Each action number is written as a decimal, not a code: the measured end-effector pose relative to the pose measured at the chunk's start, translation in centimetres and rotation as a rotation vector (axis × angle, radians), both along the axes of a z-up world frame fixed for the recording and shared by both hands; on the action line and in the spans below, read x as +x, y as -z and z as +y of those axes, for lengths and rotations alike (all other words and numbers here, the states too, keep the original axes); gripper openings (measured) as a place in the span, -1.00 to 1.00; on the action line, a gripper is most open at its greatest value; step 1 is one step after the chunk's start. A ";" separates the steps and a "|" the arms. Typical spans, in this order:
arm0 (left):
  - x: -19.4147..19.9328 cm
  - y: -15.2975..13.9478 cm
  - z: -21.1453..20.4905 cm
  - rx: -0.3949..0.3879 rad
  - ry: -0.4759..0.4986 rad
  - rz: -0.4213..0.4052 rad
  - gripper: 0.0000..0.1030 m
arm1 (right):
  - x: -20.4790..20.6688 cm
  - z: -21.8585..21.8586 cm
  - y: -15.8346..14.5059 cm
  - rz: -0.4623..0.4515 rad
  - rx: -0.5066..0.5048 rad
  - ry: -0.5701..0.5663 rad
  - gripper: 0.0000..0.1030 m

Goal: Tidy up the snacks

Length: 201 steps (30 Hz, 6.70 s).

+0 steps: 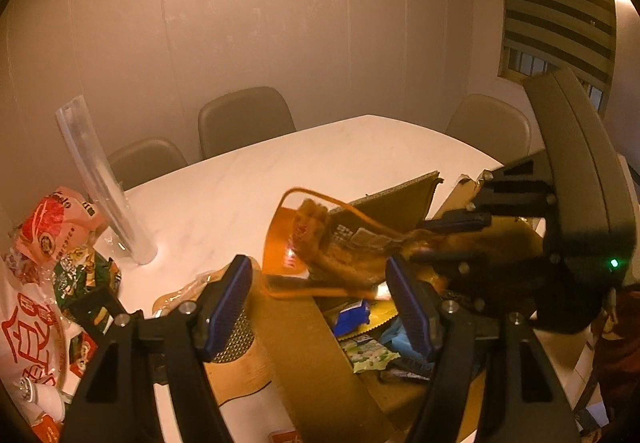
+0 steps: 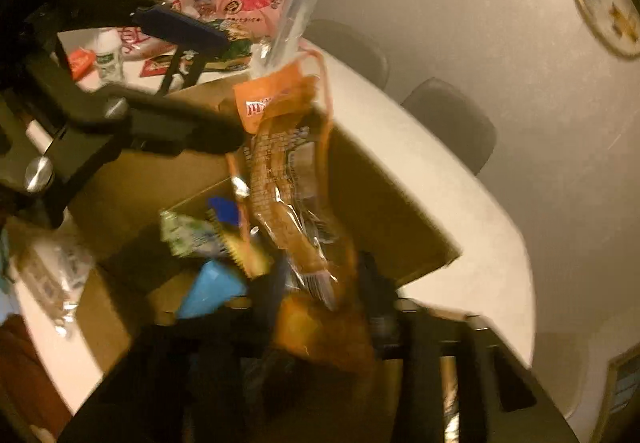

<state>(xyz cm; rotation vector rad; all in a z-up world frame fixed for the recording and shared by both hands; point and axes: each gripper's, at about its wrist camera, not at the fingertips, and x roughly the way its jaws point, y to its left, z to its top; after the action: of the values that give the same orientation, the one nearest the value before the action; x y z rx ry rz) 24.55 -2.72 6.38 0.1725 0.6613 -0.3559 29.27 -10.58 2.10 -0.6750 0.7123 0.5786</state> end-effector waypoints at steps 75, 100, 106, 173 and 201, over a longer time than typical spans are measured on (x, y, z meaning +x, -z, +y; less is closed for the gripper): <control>-22.3 17.7 7.6 -0.142 0.075 0.194 -0.34 | -24.0 2.1 11.5 0.206 0.459 0.068 -0.15; -19.0 15.2 7.3 -0.213 -0.044 0.109 -0.14 | -21.4 -1.1 12.4 0.257 0.579 0.272 0.11; -19.4 15.7 9.8 -0.225 -0.089 0.094 -0.07 | -19.9 1.1 12.3 0.252 0.541 0.282 0.14; -18.6 18.4 7.3 -0.019 -0.247 0.096 0.27 | -22.2 -0.9 13.1 0.057 0.426 0.262 -0.19; -22.7 12.5 12.3 -0.093 -0.316 -0.056 0.26 | -23.8 1.5 8.5 0.098 0.561 -0.032 -0.29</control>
<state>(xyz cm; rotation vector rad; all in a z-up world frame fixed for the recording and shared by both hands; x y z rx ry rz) 1.89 9.59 -6.17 -0.0112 0.6039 -0.0775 5.45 -9.06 -6.36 -0.1371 0.5917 0.8031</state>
